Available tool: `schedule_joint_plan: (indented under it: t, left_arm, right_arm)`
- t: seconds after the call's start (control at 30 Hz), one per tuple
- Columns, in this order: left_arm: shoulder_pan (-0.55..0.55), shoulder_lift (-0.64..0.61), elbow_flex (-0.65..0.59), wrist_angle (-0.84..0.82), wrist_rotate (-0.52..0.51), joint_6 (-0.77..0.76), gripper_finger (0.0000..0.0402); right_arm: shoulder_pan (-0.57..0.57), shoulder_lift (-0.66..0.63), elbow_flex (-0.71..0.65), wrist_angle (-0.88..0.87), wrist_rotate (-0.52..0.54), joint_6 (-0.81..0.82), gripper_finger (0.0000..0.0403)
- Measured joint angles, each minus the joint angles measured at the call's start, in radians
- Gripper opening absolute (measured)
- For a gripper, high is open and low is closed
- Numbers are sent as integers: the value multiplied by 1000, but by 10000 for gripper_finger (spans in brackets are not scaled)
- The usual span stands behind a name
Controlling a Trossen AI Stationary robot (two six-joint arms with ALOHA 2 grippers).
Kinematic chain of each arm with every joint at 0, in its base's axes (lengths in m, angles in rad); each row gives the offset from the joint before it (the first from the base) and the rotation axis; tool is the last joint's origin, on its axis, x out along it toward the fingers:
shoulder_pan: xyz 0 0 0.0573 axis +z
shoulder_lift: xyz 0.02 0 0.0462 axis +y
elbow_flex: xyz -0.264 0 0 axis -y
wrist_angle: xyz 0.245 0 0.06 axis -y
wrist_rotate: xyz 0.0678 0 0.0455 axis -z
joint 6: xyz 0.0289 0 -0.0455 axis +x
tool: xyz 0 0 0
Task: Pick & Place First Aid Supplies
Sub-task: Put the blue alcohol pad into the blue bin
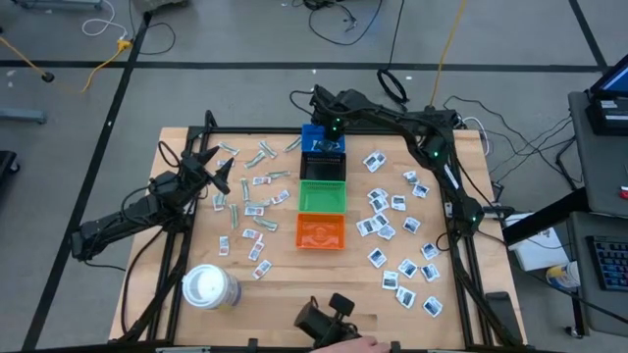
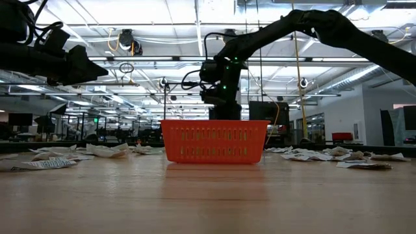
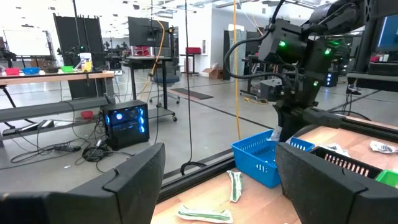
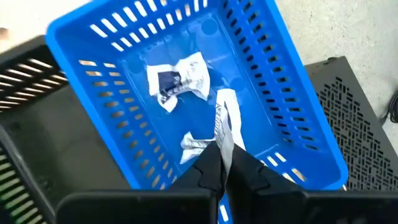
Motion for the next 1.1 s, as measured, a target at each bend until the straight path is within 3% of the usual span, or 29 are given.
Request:
schedule_joint_plan:
  t: [0.2, 0.57, 1.1]
  left_arm:
    - [0, 0, 0, 0, 0, 0, 305]
    - [0, 0, 0, 0, 0, 0, 306]
    - [0, 0, 0, 0, 0, 0, 306]
  right_arm:
    - [4, -1, 0, 8, 2, -17, 38]
    - [4, -5, 0, -34, -1, 35, 140]
    - [2, -66, -1, -353, 0, 95, 141]
